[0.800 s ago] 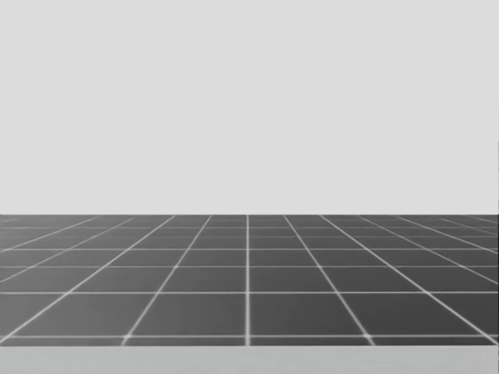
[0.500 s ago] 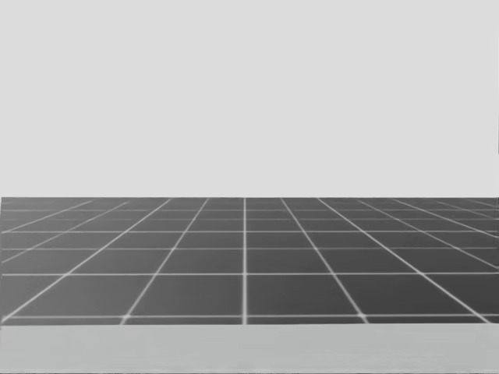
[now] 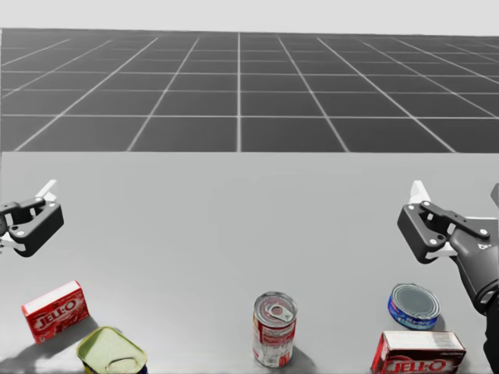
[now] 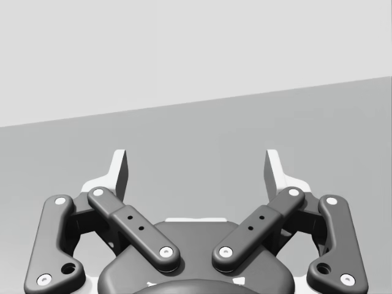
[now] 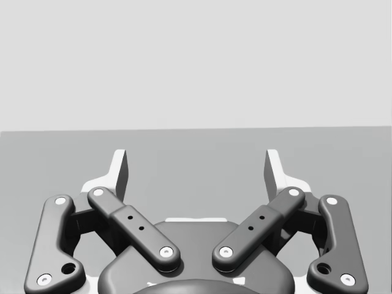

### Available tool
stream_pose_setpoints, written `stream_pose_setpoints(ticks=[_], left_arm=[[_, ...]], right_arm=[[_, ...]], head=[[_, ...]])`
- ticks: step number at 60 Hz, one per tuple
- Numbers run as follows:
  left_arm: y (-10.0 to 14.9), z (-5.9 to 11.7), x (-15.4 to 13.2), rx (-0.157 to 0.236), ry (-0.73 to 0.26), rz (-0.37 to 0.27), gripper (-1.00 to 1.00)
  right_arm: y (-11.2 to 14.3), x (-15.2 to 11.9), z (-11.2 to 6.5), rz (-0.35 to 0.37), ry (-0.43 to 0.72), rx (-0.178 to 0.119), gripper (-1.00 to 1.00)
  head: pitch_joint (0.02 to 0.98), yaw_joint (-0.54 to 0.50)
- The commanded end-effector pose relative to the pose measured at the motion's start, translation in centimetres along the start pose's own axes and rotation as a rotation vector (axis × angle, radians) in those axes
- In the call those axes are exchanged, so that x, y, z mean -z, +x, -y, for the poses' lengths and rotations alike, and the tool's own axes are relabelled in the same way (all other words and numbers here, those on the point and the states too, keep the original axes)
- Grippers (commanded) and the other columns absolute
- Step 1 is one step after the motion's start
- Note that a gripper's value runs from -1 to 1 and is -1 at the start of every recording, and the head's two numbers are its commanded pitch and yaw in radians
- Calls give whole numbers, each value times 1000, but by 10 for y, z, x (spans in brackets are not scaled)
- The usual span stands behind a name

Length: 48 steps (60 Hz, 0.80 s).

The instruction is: Grasp the can of spam and hold it up.

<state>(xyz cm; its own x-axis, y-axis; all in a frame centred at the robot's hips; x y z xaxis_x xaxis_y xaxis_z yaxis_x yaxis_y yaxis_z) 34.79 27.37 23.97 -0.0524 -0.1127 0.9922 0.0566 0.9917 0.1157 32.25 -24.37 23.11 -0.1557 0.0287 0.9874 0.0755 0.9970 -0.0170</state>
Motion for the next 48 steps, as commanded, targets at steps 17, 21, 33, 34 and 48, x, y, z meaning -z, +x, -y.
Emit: stream_pose_setpoints(ticks=[17, 21, 33, 34, 48], left_arm=[[0, 2, 1, 3, -6, -4, -1000], [0, 2, 1, 5, -7, -4, -1000], [0, 3, 1, 3, -8, -5, -1000], [0, 3, 1, 3, -8, -4, -1000], [13, 5, -9, -20, -21, 28, -1000]], right_arm=[[0, 0, 0, -17, 7, -3, -1000], [0, 0, 0, -18, 9, -3, -1000], [0, 0, 0, -29, 16, -2, -1000], [0, 0, 0, -30, 16, -3, -1000], [-1, 1, -1, -36, 17, -6, -1000]], head=[[777, 65], [811, 118], [880, 226], [883, 232], [886, 256]])
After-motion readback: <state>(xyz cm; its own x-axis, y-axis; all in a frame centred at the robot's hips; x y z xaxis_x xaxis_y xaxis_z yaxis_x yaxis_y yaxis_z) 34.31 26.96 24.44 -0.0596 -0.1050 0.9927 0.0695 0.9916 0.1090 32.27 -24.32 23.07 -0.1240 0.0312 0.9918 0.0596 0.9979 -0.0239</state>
